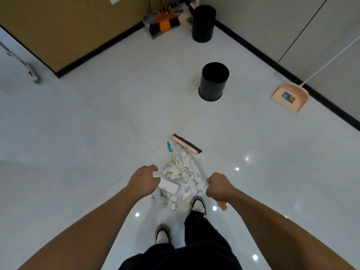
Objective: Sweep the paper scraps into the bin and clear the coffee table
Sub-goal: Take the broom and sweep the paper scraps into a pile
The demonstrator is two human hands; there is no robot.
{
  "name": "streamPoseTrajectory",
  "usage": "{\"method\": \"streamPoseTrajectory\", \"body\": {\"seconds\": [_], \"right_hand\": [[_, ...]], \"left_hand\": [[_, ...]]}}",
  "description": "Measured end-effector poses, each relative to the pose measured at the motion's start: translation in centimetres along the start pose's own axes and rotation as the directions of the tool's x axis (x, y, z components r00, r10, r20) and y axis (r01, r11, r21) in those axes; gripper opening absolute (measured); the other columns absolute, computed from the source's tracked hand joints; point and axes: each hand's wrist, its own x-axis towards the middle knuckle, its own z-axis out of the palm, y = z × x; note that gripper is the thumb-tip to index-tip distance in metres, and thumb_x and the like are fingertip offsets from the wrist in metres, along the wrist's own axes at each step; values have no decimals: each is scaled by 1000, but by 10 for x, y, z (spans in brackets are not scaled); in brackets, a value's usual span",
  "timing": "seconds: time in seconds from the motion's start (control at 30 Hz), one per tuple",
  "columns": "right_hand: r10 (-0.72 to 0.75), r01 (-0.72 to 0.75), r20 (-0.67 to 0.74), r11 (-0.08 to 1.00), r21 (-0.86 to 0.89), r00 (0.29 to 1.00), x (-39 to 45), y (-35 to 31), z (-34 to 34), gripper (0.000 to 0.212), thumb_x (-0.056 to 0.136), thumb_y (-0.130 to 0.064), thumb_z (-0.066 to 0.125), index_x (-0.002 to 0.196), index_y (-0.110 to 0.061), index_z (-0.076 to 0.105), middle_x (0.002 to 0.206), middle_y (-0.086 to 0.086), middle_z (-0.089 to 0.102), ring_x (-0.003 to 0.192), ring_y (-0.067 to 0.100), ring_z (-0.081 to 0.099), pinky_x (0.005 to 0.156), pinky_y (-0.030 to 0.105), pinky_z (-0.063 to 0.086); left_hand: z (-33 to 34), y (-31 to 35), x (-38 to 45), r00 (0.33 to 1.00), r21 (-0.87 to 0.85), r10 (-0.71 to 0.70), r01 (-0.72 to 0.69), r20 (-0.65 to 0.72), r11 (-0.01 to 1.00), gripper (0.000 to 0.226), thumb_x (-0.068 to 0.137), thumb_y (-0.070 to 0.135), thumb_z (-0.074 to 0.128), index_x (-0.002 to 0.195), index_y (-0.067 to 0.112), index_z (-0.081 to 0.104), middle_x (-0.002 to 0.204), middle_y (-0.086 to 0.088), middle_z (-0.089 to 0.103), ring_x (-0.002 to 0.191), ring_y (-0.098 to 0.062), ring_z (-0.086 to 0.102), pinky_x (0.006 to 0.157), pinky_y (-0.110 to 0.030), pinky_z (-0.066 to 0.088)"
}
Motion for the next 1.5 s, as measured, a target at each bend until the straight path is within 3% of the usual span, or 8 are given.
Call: {"method": "streamPoseTrajectory", "body": {"seconds": [0.13,0.2,0.43,0.67,0.8,1.03,1.23,1.5], "right_hand": [[-24,24,3,1000,-4,1000,-39,-10,19,8,73,-1,61,69,1,55,68,7,45,61,20,40,51,24,30],[3,0,-36,995,97,999,-57,-6,33,35,71,-1,64,101,17,64,82,23,60,68,20,43,57,28,33],[129,-81,-146,952,294,981,-125,25,104,53,75,0,63,127,-12,64,93,5,64,45,20,58,42,27,49],[285,-148,-217,859,491,934,-158,58,131,40,75,2,60,113,14,61,82,13,56,60,25,52,57,33,44],[358,-152,-171,717,681,918,-161,68,123,17,69,10,64,63,0,51,65,17,47,53,26,47,56,32,35],[302,-108,-13,379,919,953,-162,143,65,9,73,13,65,79,6,65,60,17,53,36,20,42,36,18,31],[223,-52,-39,390,919,974,-156,235,4,31,69,14,67,100,13,65,76,22,57,57,27,50,44,27,38],[203,-61,-99,659,749,974,-141,312,-29,36,68,1,69,103,10,68,93,19,68,71,24,61,63,32,50]], "left_hand": [[-6,-18,-16,1000,-8,-4,3,-29,1000,46,90,32,57,134,22,53,132,-7,55,119,-22,52,90,-27,40],[-3,-29,-26,999,-8,21,-22,-50,1000,47,89,31,57,134,21,53,133,-8,56,121,-24,51,93,-29,40],[37,-51,-59,993,-7,117,-117,-5,993,44,88,30,57,131,22,56,129,-8,59,116,-25,54,84,-27,41],[71,-44,-84,985,23,163,-165,62,986,46,85,28,58,131,22,55,131,-7,58,117,-24,54,79,-24,37],[75,-14,-84,979,54,195,-198,52,979,46,86,29,57,132,23,55,131,-6,57,116,-24,54,79,-24,39],[103,89,-73,963,138,260,-267,65,954,48,87,29,58,133,19,54,132,-9,57,120,-26,53,89,-27,42],[142,219,-73,943,211,312,-330,114,920,48,87,32,58,134,21,54,134,-8,56,119,-24,53,87,-26,39],[152,353,-58,903,318,411,-428,122,846,49,90,34,57,136,22,51,131,-8,54,120,-24,51,91,-29,39]]}}
